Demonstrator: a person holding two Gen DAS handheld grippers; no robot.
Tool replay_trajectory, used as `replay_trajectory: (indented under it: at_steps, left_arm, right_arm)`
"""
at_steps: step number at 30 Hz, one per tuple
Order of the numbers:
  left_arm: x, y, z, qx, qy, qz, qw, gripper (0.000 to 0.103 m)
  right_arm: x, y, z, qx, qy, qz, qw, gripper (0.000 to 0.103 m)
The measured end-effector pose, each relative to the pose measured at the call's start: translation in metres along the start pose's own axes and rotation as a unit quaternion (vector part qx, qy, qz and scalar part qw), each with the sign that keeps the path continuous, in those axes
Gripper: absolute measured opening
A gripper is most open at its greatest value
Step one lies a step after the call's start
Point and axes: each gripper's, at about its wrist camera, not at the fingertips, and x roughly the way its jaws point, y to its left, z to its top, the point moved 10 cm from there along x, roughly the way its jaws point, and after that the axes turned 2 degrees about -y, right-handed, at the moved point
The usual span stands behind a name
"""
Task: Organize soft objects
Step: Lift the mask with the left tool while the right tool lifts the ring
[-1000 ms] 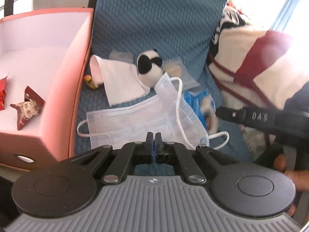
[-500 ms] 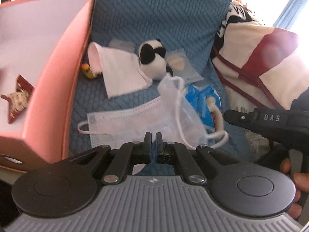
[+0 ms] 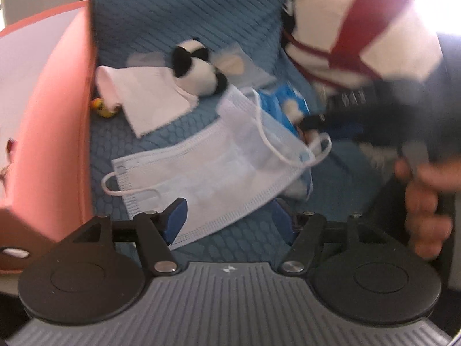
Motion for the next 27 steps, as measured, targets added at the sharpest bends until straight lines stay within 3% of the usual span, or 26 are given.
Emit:
replay_trajectory:
  at_steps: [7,13,16,21,27]
  left_arm:
    - [0.022,-0.009,-0.011,0.098,0.013,0.058,0.9934,0.070]
    - [0.028,-0.006,-0.005,0.089,0.003,0.050,0.9948,0.069]
    - [0.030,-0.005,0.000,0.080,-0.005,0.050,0.9955,0.057]
    - [0.030,0.000,0.005,0.072,-0.007,0.059,0.9957,0.013]
    - [0.021,0.008,0.010,0.021,-0.014,0.051,0.9984,0.006]
  right_arm:
    - [0.010,0.001,-0.001,0.002,0.020,0.007,1.000,0.035]
    - [0.016,0.003,-0.004,-0.016,0.029,-0.004,0.999,0.032]
    - [0.018,0.005,-0.004,-0.026,0.029,-0.007,0.999,0.018]
    - [0.014,0.008,-0.005,-0.037,0.028,-0.001,0.999,0.014]
    - [0.002,0.015,-0.004,-0.053,0.010,0.014,0.998,0.012]
